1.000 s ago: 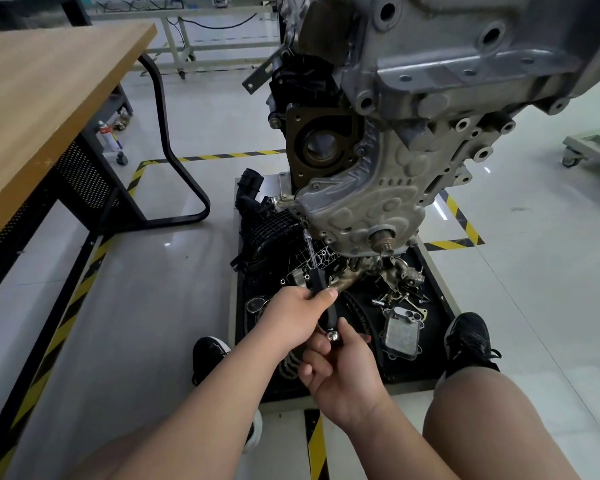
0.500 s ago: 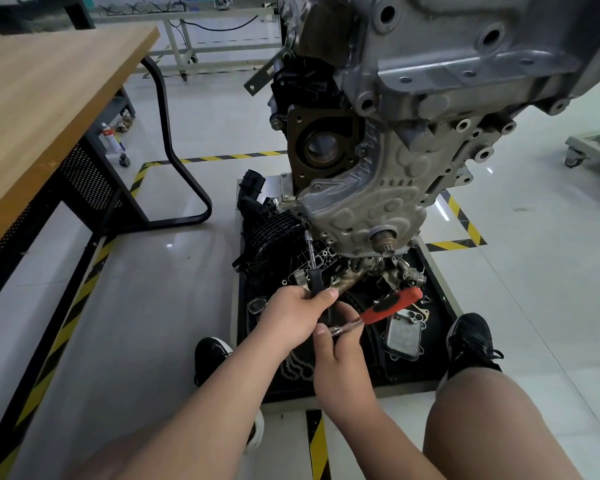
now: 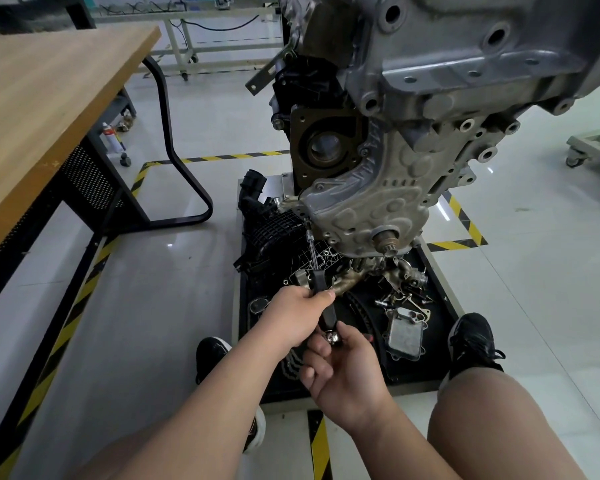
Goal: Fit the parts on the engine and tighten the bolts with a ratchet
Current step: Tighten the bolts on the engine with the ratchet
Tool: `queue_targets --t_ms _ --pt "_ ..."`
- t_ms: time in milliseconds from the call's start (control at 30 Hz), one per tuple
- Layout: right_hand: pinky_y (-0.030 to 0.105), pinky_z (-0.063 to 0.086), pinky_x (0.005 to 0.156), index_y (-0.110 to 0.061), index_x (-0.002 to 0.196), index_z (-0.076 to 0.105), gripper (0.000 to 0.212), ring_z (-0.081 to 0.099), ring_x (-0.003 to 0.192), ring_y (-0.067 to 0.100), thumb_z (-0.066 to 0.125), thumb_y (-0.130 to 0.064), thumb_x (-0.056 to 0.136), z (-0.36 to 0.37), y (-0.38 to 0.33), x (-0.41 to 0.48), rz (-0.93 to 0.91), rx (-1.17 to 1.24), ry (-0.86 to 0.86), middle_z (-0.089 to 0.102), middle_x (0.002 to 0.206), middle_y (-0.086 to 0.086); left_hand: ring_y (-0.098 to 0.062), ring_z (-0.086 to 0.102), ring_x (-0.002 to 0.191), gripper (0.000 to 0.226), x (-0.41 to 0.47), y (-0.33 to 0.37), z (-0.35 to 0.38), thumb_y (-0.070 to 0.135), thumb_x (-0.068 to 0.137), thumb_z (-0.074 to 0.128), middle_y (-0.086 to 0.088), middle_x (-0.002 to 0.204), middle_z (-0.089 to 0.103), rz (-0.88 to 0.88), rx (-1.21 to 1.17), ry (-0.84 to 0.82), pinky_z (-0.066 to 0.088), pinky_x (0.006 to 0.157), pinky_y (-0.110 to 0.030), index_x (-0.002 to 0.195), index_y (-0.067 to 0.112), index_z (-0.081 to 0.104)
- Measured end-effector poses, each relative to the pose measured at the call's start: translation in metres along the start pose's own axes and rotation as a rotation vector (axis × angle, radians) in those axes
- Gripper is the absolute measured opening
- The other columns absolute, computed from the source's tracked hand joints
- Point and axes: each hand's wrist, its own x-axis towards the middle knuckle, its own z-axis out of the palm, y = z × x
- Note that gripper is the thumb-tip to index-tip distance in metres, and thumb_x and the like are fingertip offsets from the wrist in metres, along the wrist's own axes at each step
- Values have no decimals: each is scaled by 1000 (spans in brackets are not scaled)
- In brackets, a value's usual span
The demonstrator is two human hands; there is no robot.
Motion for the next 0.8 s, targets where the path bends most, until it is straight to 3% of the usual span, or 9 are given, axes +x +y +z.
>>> queue_targets --t_ms 233,467,600,667,733,800 --pt "24 41 39 -4 71 60 40 33 32 11 41 -32 92 -4 0 3 154 287 -149 39 54 -3 -3 46 36 35 1 2 -2 54 79 63 13 44 49 7 23 14 33 38 -17 66 23 69" --pt "24 38 42 -9 81 60 30 28 37 10 45 -33 92 -1 1 2 19 60 -12 40 58 -1 1 56 45 39 -4 4 1 52 86 57 9 50 62 81 186 85 42 51 -24 73 18 69" --pt "28 38 47 -11 101 50 26 28 43 12 38 -34 103 -4 3 3 -133 -220 113 42 61 1 -4 52 43 40 -4 7 3 53 86 57 8 49 57 82 214 89 41 51 -24 77 17 71" --pt "30 43 49 -18 110 48 18 40 44 13 37 -31 104 -5 4 1 -282 -457 171 51 60 -1 -3 48 41 40 -4 8 4 52 87 58 9 46 53 87 228 93 37 48 -23 78 15 72" --pt "21 49 53 -35 115 46 14 58 53 3 41 -27 104 -7 4 -2 -467 -754 236 65 65 -13 -7 51 46 41 -4 9 5 50 86 59 6 49 56 97 220 99 38 49 -24 78 13 72" --pt "10 46 56 -42 121 37 26 62 66 -7 43 -26 102 -10 4 -4 -637 -1035 227 67 76 -18 -8 54 49 40 -4 11 5 49 86 60 4 52 60 91 196 103 40 51 -24 76 12 71"
